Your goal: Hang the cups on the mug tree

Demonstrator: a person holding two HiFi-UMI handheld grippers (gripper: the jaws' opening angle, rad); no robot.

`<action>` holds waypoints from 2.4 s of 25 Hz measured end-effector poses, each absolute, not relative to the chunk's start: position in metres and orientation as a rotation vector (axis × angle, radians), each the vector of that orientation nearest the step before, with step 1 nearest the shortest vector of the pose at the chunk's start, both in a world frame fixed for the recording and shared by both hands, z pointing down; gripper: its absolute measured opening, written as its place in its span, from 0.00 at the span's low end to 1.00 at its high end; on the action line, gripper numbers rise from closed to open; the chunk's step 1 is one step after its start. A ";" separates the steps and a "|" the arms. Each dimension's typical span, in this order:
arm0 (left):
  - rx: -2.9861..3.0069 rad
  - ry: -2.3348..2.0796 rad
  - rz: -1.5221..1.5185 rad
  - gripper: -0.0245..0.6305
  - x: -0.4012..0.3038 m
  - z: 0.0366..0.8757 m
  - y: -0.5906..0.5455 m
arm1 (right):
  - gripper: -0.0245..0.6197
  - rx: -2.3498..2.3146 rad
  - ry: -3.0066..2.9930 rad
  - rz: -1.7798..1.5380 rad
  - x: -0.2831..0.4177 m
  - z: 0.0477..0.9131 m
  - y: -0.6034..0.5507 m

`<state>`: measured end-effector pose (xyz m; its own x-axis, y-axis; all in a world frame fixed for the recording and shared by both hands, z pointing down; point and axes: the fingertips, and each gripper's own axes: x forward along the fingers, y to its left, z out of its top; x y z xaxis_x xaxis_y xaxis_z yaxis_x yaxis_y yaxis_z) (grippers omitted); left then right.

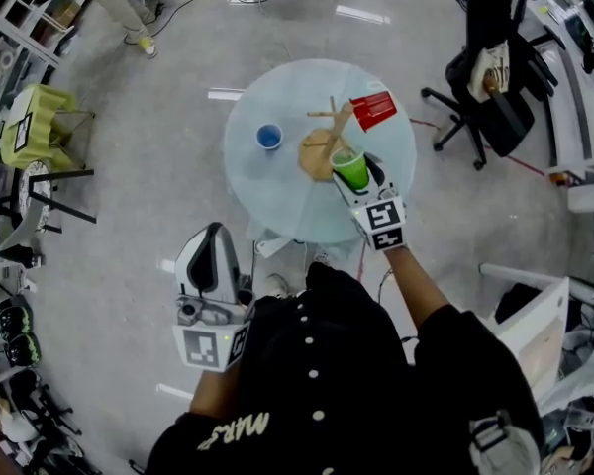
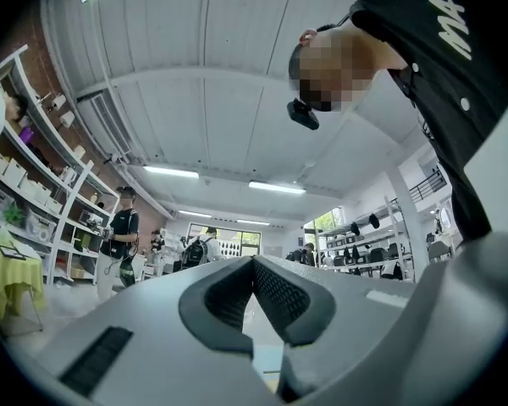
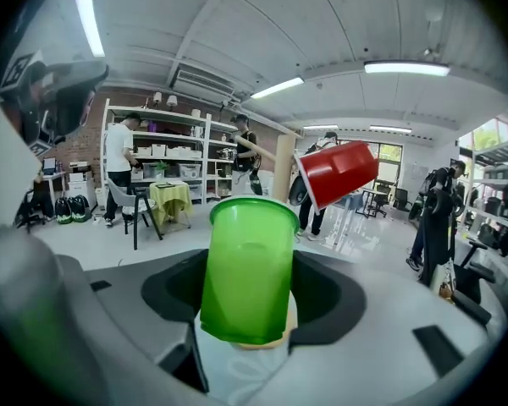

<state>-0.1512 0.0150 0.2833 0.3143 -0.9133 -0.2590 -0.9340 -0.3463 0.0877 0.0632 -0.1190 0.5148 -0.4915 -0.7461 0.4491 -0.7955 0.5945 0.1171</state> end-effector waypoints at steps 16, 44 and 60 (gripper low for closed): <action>-2.454 1.755 0.388 0.04 -0.139 0.273 0.016 | 0.48 1.175 -2.372 0.105 0.054 0.516 -0.140; -2.480 1.765 0.320 0.04 -0.118 0.289 -0.008 | 0.49 1.192 -2.387 0.168 0.063 0.552 -0.150; -2.378 1.876 0.283 0.04 -0.107 0.289 -0.040 | 0.60 1.164 -2.558 0.183 0.085 0.521 -0.132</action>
<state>-0.1069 -0.0401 0.2893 0.2240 -0.9525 -0.2064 -0.9710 -0.2364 0.0370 0.0849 -0.1321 0.5206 -0.6148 -0.7103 0.3429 -0.7518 0.6591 0.0174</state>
